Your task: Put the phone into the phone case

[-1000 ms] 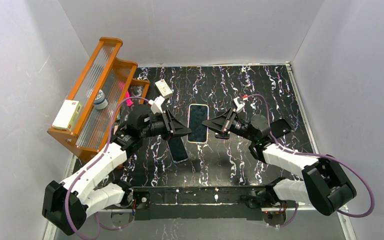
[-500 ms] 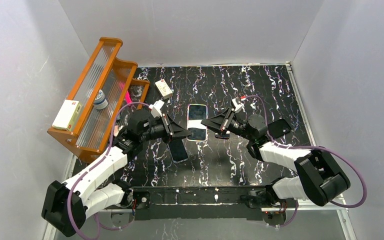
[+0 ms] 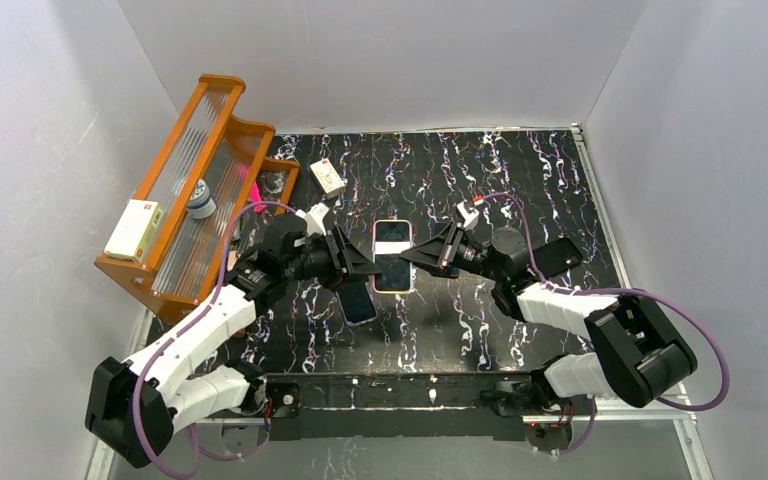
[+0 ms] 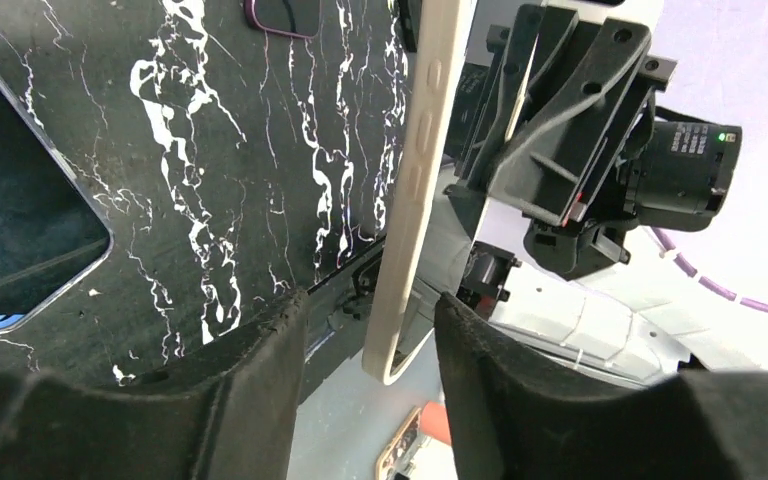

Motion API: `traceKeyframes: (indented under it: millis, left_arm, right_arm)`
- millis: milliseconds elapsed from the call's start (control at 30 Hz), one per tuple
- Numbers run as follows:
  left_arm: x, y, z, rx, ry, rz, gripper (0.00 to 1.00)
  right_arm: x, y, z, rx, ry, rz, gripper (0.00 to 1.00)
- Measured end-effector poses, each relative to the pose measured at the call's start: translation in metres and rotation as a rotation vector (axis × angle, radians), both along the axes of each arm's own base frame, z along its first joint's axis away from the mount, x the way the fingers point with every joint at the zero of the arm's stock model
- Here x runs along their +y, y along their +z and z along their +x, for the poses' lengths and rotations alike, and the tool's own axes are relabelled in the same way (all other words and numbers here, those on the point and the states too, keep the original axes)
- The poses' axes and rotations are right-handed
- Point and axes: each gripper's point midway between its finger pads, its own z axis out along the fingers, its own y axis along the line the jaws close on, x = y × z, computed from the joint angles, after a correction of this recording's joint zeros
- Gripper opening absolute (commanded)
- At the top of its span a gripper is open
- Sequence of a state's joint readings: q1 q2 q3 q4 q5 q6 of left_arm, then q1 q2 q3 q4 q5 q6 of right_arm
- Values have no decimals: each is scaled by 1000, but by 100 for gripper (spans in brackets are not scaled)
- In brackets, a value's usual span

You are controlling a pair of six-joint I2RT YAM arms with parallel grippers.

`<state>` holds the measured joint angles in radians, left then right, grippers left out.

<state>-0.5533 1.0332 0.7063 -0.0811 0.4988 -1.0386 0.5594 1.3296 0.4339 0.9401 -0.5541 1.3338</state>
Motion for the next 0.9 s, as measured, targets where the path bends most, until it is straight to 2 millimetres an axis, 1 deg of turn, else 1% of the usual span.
traceKeyframes:
  millis: [67,167,267,333,467,500,533,600,633,667,733,800,833,900]
  left_arm:
    - [2,3,2,-1,10,11,55]
    - [0,19,7,-35,16,1,59]
    - [-1,31,11,-72,25,-20,59]
    - [-1,37,14,-87,34,-41,57]
    - [-5,54,23,-131,54,-105,46]
    - [-6,58,25,-139,55,-118,42]
    - [-7,61,26,-148,57,-132,33]
    - [-8,64,29,-153,64,-148,9]
    - [-8,63,30,-148,68,-151,2]
    - [-8,61,32,-145,71,-153,0]
    - [-9,63,33,-161,63,-165,0]
    - [-10,64,33,-164,57,-167,0]
    - [-9,63,33,-167,56,-164,0]
    - [-9,62,33,-172,51,-153,0]
  right_arm:
    - [1,2,-5,-18,30,5,1]
    - [2,8,-15,-45,86,20,1]
    - [3,15,-25,-80,141,41,1]
    - [3,19,-31,-99,175,50,1]
    - [2,24,-41,-132,230,67,1]
    - [2,25,-42,-136,238,68,1]
    - [2,25,-44,-139,245,69,1]
    - [2,27,-46,-150,257,73,1]
    - [1,29,-46,-158,257,77,2]
    - [1,31,-45,-168,254,81,4]
    - [0,31,-44,-153,251,80,7]
    - [0,31,-44,-145,250,82,14]
    - [0,31,-44,-142,251,82,19]
    - [0,31,-44,-138,252,79,33]
